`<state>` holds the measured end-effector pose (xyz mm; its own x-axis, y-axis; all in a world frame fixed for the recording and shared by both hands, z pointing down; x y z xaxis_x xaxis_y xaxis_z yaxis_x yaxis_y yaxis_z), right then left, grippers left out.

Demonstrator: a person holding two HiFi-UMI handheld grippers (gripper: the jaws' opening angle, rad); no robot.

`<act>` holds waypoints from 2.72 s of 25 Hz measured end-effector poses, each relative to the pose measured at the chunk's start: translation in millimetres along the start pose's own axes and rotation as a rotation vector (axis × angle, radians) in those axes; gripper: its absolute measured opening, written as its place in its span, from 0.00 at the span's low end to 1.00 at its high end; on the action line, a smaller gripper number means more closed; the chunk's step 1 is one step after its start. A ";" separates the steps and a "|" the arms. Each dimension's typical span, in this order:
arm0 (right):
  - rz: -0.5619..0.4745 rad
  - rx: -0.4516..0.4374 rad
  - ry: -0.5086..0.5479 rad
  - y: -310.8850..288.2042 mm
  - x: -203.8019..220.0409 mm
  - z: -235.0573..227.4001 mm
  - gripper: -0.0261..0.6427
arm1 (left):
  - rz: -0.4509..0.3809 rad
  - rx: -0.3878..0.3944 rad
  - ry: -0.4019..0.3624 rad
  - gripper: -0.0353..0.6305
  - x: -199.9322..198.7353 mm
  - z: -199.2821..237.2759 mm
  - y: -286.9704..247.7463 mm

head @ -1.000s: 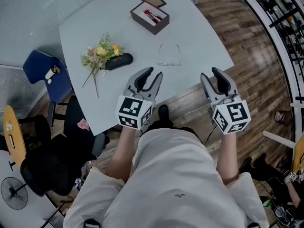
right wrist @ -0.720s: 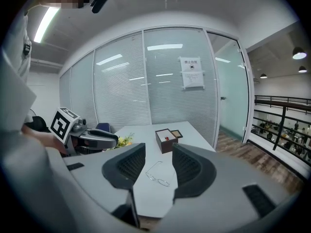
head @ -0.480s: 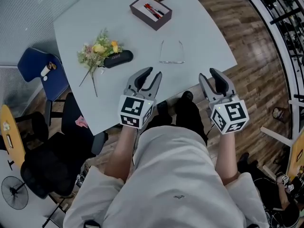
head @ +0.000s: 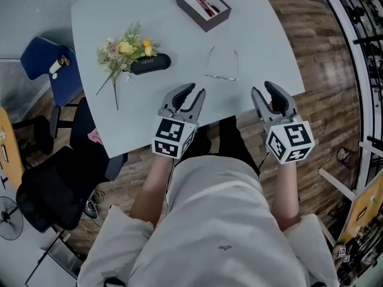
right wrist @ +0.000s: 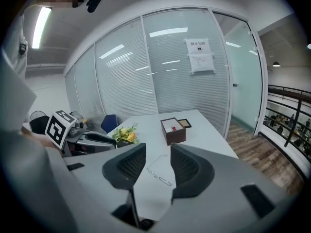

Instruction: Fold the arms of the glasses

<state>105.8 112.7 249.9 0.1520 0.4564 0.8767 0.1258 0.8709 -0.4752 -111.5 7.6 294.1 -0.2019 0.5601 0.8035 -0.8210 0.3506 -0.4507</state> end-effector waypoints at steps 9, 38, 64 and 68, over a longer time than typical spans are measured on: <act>0.074 -0.155 0.021 -52.5 14.9 -29.4 0.27 | 0.025 -0.133 0.088 0.21 11.6 11.3 -29.1; 0.243 -0.563 0.073 -153.8 79.1 -80.3 0.25 | 0.064 -0.449 0.261 0.15 59.9 14.8 -97.2; 0.356 -0.539 0.002 -181.1 107.8 -79.2 0.23 | 0.115 -0.458 0.140 0.15 100.5 46.7 -134.2; 0.365 -0.540 -0.002 -183.5 110.8 -78.9 0.23 | 0.122 -0.455 0.101 0.15 102.2 48.3 -137.4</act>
<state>176.9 -10.8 428.3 0.2763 0.7063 0.6517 0.5413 0.4459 -0.7128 -45.1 -19.6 456.9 -0.2112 0.6795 0.7026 -0.4732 0.5579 -0.6818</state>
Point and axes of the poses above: the fingertips, and each gripper's own axes: y backward along the fingers, z to its left, x out of its underside, the point moved 8 cm from there along y, backward along the fingers, and after that the axes turned 14 degrees about y, right-handed, at the moved point
